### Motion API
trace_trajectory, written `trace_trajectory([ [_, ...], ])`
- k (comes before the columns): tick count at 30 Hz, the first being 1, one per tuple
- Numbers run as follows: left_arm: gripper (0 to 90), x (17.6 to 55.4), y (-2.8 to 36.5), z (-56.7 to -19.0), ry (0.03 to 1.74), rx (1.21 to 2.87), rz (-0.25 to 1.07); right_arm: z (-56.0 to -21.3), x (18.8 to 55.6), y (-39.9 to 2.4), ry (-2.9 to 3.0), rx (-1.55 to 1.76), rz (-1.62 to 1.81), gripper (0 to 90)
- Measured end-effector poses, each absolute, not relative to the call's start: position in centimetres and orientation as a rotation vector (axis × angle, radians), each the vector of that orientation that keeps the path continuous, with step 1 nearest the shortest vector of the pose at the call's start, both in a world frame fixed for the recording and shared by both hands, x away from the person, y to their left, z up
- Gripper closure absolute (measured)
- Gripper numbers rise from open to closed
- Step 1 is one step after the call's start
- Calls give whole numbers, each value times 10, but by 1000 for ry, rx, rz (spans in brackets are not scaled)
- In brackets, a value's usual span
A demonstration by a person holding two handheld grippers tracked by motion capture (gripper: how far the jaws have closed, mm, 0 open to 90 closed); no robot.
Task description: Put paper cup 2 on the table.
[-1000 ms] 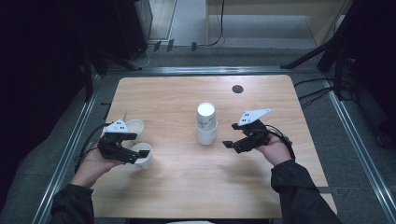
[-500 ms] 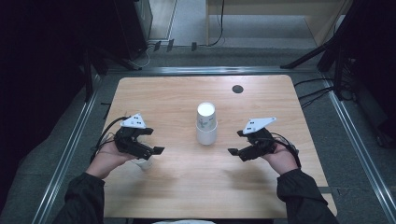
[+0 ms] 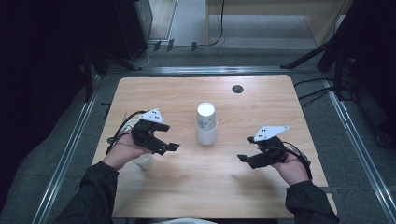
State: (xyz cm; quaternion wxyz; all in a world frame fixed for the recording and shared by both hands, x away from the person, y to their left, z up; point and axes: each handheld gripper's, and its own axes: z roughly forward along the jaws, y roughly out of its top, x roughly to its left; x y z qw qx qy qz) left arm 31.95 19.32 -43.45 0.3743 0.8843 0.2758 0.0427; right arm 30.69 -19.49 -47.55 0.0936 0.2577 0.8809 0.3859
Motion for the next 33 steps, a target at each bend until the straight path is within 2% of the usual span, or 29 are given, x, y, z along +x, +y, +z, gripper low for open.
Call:
trace_trajectory([
  [21,131,298,146,-440,639,2313,118,-476,305,-192,2629,743,1145,228],
  [33,131,288,135,-442,646,2284,101,-477,307,-184,2655,698,1137,228],
])
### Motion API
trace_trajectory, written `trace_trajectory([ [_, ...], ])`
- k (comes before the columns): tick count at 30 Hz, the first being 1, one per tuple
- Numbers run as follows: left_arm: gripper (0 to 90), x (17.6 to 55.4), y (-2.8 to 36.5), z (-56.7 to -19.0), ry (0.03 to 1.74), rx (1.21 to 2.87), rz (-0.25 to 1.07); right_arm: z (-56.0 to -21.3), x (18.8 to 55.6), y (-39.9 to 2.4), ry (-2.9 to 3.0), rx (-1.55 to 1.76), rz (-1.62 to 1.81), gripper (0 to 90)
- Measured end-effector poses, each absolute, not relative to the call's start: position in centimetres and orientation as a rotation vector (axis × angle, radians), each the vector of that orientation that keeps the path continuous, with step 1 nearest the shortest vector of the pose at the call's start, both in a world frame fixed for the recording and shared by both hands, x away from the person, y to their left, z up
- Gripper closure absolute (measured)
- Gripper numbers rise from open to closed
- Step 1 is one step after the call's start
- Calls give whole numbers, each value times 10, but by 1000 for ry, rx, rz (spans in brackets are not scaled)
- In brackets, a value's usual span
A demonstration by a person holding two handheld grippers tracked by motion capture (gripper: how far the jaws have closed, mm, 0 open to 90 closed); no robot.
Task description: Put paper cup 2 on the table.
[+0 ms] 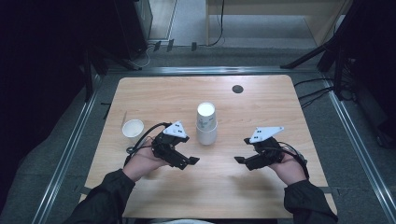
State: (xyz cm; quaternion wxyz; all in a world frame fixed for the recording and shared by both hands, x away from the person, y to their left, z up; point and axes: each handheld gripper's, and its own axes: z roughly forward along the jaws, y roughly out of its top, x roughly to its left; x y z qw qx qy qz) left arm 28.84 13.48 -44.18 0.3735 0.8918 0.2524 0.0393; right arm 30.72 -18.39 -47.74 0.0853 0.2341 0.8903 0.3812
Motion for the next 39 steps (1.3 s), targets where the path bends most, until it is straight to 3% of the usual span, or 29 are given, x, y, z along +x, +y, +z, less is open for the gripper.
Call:
trace_trajectory([
  [39,131,280,106,-474,658,2332,101,-482,304,-168,2718,647,1131,223],
])
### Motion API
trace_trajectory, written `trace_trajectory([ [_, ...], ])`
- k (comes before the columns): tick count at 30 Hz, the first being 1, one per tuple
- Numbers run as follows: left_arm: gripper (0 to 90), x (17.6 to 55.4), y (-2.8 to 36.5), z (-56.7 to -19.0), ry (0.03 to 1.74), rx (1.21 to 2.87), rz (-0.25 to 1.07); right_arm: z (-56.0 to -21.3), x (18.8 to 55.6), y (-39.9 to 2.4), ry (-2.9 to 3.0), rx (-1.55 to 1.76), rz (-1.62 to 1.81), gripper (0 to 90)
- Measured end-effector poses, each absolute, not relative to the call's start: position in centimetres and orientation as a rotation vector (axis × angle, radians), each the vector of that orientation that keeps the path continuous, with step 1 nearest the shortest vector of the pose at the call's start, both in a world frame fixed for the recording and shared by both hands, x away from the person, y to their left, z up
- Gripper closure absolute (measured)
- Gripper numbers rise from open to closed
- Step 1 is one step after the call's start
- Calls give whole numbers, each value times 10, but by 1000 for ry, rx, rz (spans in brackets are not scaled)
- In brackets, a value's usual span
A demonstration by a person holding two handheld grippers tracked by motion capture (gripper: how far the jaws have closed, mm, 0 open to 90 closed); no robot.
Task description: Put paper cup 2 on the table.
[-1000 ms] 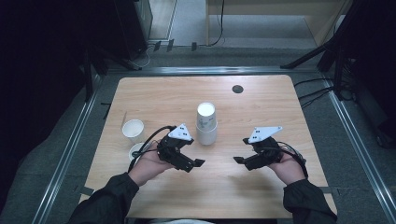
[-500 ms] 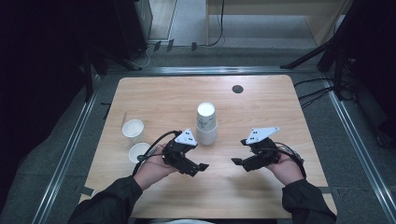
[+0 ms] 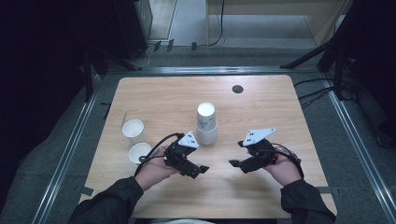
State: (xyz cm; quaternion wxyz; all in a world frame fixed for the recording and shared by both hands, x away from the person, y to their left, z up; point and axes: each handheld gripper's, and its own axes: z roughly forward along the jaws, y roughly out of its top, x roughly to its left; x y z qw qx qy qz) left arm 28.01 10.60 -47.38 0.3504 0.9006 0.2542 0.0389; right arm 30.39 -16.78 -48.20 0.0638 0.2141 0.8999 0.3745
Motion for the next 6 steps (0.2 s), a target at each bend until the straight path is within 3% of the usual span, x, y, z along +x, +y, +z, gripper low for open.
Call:
trace_trajectory([
  [6,131,279,105,-475,649,2348,112,-482,304,-167,2717,635,1129,223],
])
